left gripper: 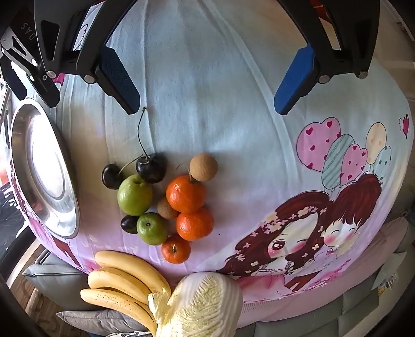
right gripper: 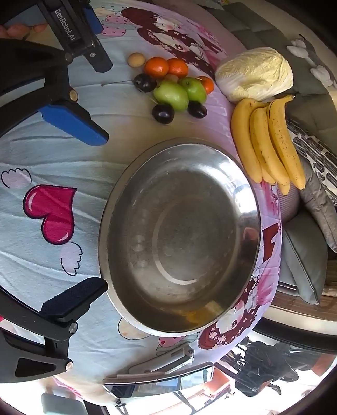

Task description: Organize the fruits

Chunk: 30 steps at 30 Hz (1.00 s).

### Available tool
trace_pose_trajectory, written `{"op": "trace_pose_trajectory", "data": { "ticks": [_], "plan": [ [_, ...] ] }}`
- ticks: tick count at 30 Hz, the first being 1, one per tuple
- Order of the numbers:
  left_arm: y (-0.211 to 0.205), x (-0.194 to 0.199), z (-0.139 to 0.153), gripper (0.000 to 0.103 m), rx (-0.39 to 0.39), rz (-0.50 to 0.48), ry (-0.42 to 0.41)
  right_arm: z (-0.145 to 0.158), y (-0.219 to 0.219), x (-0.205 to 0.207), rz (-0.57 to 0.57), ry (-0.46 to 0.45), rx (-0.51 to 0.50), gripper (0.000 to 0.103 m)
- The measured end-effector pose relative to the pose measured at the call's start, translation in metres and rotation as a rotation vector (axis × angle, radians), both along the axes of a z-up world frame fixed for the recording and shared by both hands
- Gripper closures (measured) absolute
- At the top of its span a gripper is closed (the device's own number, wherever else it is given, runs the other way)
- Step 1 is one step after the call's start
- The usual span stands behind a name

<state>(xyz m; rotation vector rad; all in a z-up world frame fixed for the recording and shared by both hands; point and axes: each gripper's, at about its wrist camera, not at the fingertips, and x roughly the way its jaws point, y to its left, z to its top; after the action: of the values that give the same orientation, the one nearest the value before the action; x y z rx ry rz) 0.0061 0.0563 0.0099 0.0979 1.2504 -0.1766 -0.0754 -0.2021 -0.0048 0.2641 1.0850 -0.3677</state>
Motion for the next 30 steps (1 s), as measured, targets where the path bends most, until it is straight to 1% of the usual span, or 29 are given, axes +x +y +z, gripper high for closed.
{"op": "trace_pose_trajectory", "data": {
  "ticks": [22, 30],
  "plan": [
    [0.0003, 0.0046, -0.0044, 0.000, 0.020, 0.008, -0.007, -0.0007, -0.0023, -0.0006, -0.001, 0.000, 0.002, 0.000],
    [-0.0011, 0.0001, -0.0042, 0.000, 0.021, 0.011, -0.013, -0.0012, -0.0023, -0.0006, 0.000, 0.000, 0.002, 0.000]
  ]
}}
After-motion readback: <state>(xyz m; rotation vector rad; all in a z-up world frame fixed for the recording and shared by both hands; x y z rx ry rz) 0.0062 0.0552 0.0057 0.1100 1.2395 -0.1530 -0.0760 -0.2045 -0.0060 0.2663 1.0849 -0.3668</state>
